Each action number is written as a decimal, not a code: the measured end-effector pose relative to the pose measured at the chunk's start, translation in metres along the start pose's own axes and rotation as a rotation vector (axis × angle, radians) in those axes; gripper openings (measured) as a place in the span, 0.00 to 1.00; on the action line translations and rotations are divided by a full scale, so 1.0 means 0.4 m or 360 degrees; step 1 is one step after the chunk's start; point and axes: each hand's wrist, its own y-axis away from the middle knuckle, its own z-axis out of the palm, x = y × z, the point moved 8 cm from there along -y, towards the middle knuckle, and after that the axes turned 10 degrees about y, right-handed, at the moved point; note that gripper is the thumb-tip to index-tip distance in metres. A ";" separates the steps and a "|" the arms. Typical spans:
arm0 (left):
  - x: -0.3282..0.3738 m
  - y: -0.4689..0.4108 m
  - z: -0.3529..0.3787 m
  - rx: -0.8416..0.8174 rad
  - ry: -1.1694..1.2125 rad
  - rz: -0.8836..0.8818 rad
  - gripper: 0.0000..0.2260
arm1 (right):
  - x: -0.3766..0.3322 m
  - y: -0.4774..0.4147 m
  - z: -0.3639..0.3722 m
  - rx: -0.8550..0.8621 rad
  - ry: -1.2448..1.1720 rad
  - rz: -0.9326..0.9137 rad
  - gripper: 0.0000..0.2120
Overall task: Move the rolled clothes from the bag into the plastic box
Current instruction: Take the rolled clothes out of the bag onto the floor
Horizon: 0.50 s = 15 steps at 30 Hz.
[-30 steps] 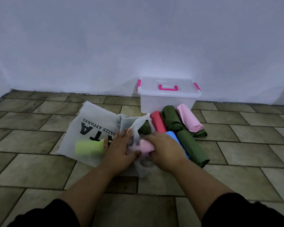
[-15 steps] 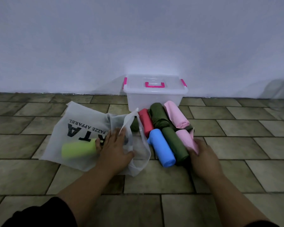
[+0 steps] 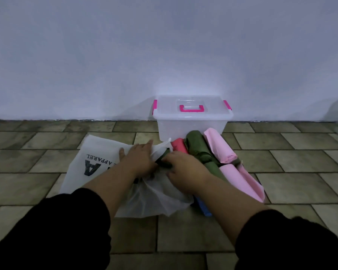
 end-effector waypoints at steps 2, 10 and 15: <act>-0.008 0.005 -0.002 0.0024 0.0021 0.0067 0.40 | -0.004 -0.040 0.048 -0.0134 0.0085 -0.0009 0.15; -0.049 0.060 0.018 -0.0004 0.0036 0.0211 0.39 | 0.040 -0.112 0.106 -0.0117 0.0250 0.0207 0.25; -0.059 0.062 0.040 0.0038 0.0065 0.0183 0.40 | 0.062 -0.109 0.124 -0.0115 0.0160 0.0291 0.25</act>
